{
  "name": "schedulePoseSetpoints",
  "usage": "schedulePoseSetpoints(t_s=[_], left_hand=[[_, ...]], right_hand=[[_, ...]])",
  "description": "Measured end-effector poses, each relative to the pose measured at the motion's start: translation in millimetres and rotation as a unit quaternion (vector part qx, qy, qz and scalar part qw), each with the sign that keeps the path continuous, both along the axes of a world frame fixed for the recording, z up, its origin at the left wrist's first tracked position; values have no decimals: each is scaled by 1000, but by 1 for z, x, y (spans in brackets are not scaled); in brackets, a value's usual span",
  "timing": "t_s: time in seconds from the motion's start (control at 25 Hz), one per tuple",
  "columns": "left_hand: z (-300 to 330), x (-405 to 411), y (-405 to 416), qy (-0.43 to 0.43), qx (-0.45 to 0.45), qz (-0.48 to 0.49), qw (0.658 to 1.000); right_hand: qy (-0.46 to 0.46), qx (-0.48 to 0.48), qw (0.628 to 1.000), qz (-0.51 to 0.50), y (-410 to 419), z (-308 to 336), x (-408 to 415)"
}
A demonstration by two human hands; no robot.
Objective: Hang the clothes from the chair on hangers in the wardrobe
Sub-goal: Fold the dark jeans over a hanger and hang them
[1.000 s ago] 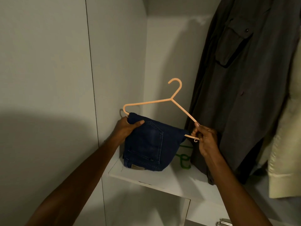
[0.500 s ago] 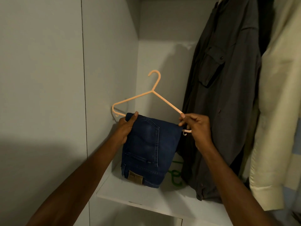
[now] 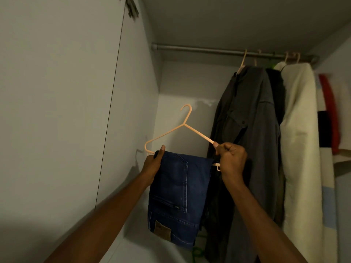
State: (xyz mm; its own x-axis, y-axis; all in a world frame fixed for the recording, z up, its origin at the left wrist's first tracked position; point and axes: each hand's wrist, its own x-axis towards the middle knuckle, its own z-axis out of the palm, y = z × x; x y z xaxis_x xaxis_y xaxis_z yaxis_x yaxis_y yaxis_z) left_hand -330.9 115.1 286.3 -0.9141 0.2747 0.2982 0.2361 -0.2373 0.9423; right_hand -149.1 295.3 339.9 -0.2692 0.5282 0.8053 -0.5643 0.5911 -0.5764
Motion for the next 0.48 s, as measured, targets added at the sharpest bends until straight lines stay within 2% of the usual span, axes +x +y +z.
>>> schedulePoseSetpoints(t_s=[0.12,0.28,0.48], left_hand=[[21,2,1,4,-25,-22,999],[34,-2,10,-2,-54,-114,992],[77,-8,39,11,59,-167,984]], right_hand=[[15,-20,999,-28,-2,37,6],[20,-14,997,-68,-10,86,17],[29,5,991,-131,-10,134,27]])
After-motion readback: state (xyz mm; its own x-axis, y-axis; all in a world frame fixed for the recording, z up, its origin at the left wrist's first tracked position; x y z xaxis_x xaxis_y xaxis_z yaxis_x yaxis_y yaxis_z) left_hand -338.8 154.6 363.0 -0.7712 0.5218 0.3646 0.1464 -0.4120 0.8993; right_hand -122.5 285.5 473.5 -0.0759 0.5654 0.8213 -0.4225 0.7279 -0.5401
